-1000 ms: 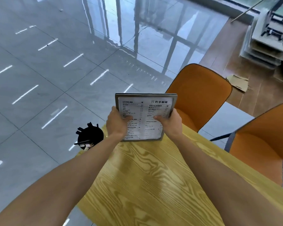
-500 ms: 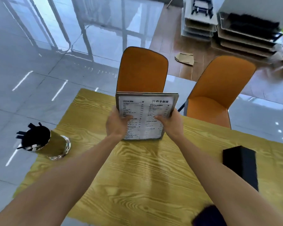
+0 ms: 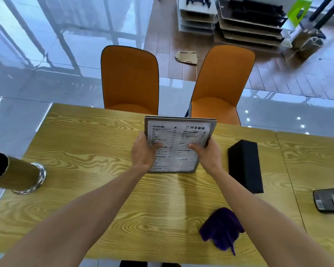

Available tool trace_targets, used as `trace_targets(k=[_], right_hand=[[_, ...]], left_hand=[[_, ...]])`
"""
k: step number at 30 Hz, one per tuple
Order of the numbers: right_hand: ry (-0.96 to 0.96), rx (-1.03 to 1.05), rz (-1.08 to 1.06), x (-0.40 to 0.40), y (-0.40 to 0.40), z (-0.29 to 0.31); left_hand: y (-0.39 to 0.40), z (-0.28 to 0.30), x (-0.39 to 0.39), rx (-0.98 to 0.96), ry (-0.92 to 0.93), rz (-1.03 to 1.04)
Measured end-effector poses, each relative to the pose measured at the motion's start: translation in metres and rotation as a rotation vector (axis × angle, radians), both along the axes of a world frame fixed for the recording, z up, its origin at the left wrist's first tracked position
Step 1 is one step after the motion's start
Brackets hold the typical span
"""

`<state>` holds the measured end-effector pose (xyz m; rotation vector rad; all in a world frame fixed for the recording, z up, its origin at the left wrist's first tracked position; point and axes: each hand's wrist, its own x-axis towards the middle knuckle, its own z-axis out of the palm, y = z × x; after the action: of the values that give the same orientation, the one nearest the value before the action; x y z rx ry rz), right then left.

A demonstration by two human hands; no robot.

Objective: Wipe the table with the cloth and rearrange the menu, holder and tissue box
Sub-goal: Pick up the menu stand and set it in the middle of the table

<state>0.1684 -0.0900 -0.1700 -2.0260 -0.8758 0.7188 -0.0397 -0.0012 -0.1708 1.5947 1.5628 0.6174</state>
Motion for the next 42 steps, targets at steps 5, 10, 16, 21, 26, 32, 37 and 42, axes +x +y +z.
trace_targets(k=[5,10,16,21,26,32,37,42], right_hand=[[-0.024,0.007,-0.037,0.017,-0.021,0.001],[-0.051,0.011,-0.063,0.03,-0.034,-0.003],[-0.073,0.0,-0.061,0.032,-0.036,-0.006],[-0.075,-0.036,-0.053,0.035,-0.034,-0.011],[-0.071,-0.053,-0.043,0.037,-0.036,-0.016],[-0.071,-0.045,-0.04,0.033,-0.041,-0.016],[-0.038,-0.093,-0.045,0.03,-0.048,-0.016],[-0.007,-0.319,-0.006,0.021,-0.058,-0.021]], left_hand=[[-0.015,0.001,0.022,0.018,-0.003,-0.032],[-0.023,0.002,0.037,0.013,-0.009,-0.048],[-0.026,0.003,0.039,0.024,0.005,-0.053],[-0.027,0.005,0.037,0.021,0.018,-0.071],[-0.027,0.006,0.036,0.003,0.016,-0.097],[-0.03,0.003,0.025,-0.041,-0.025,-0.104],[-0.038,0.006,0.017,-0.042,-0.004,-0.109],[-0.042,0.012,0.009,-0.066,-0.019,-0.159]])
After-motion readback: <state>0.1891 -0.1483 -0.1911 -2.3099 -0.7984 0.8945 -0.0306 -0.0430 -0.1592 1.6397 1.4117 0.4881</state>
